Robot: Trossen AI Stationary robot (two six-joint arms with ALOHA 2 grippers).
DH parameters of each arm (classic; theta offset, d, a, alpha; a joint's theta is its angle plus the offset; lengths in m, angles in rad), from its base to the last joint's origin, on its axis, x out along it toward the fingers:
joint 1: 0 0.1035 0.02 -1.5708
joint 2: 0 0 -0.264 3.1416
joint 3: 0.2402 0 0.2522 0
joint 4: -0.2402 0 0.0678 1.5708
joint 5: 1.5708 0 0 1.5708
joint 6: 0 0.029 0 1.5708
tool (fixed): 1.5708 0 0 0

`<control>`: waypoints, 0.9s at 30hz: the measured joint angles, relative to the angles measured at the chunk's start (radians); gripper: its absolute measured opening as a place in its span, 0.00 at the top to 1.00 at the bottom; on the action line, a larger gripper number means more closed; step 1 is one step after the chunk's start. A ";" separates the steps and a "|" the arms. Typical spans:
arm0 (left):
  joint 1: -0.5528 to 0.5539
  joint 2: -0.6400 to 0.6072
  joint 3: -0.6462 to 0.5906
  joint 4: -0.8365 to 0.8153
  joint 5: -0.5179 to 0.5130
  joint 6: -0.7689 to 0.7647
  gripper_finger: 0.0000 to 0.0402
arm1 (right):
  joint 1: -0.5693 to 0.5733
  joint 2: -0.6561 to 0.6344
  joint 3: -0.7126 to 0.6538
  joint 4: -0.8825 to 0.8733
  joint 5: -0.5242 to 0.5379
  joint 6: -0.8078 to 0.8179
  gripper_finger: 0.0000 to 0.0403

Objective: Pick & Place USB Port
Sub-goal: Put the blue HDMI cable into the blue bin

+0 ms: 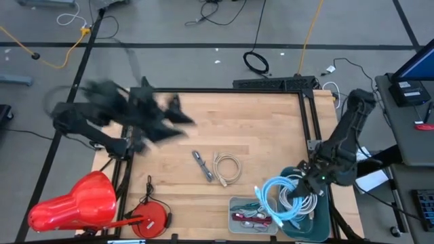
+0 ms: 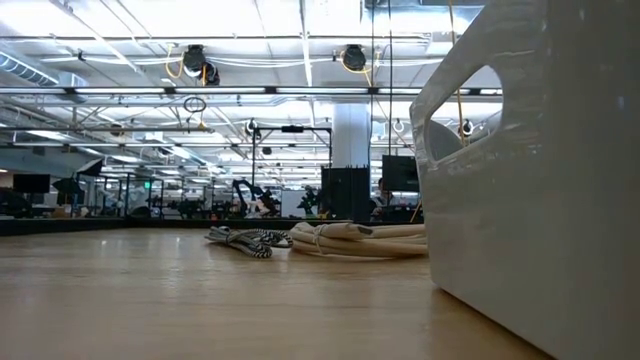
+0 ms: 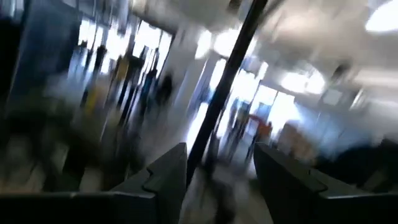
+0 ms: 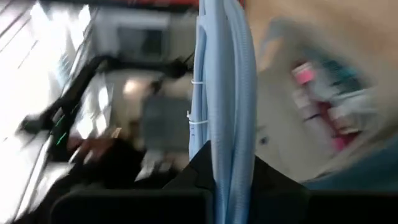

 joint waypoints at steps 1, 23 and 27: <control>-0.015 0.007 -0.005 -0.033 -0.012 0.010 0.53 | 0.026 0.009 0.000 -0.048 0.055 0.052 0.97; -0.126 0.061 -0.009 -0.185 -0.179 0.027 0.52 | 0.131 0.324 0.626 -1.176 -0.217 0.547 0.97; -0.141 0.058 -0.009 -0.182 -0.220 0.037 0.52 | 0.128 0.378 0.585 -1.129 -0.262 0.551 0.97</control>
